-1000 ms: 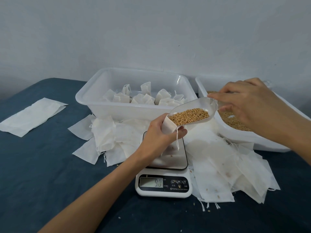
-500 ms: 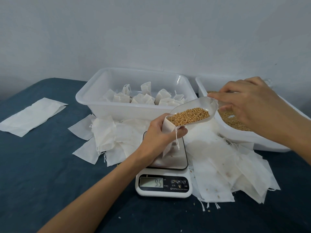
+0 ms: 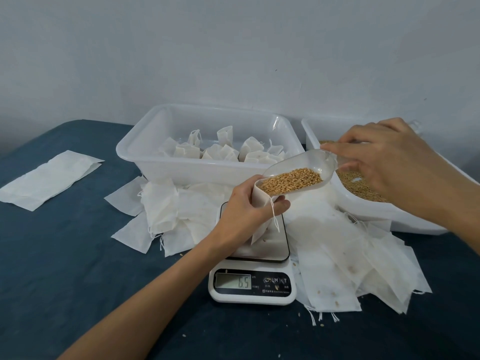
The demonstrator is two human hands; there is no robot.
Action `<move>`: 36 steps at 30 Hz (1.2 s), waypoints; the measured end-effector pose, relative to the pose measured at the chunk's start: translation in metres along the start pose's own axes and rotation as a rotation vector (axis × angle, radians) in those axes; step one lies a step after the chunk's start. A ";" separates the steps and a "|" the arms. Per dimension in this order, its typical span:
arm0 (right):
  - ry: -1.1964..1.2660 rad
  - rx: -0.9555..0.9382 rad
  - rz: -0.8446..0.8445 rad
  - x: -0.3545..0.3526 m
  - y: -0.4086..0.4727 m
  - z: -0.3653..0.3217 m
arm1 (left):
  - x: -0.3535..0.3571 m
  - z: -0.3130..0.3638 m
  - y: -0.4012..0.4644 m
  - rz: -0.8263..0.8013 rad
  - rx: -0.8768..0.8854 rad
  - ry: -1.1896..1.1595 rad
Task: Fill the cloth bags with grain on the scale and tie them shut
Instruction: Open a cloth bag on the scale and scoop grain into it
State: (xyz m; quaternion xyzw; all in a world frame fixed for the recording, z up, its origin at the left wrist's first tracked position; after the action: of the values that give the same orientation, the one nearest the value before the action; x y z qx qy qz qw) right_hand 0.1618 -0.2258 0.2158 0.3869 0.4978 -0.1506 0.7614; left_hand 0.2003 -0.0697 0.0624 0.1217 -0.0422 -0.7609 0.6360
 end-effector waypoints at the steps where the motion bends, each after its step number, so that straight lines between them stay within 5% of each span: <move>1: 0.004 0.004 0.002 0.000 0.000 0.000 | 0.000 0.000 0.000 0.002 0.000 0.002; 36: 0.076 0.096 -0.024 0.007 -0.009 0.006 | 0.003 -0.003 0.002 -0.027 -0.008 -0.045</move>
State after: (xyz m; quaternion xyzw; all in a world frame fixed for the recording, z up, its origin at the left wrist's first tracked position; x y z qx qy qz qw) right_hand 0.1630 -0.2354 0.2069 0.4223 0.5231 -0.1686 0.7209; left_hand 0.2025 -0.0728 0.0597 0.1024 -0.0518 -0.7720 0.6251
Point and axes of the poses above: each hand's wrist, its own y-axis towards the middle knuckle, its own x-axis out of the palm, z = x × y, the point moved 10 cm from there along y, towards the middle knuckle, and after that the axes turned 6 degrees about y, right-handed, at the moved point
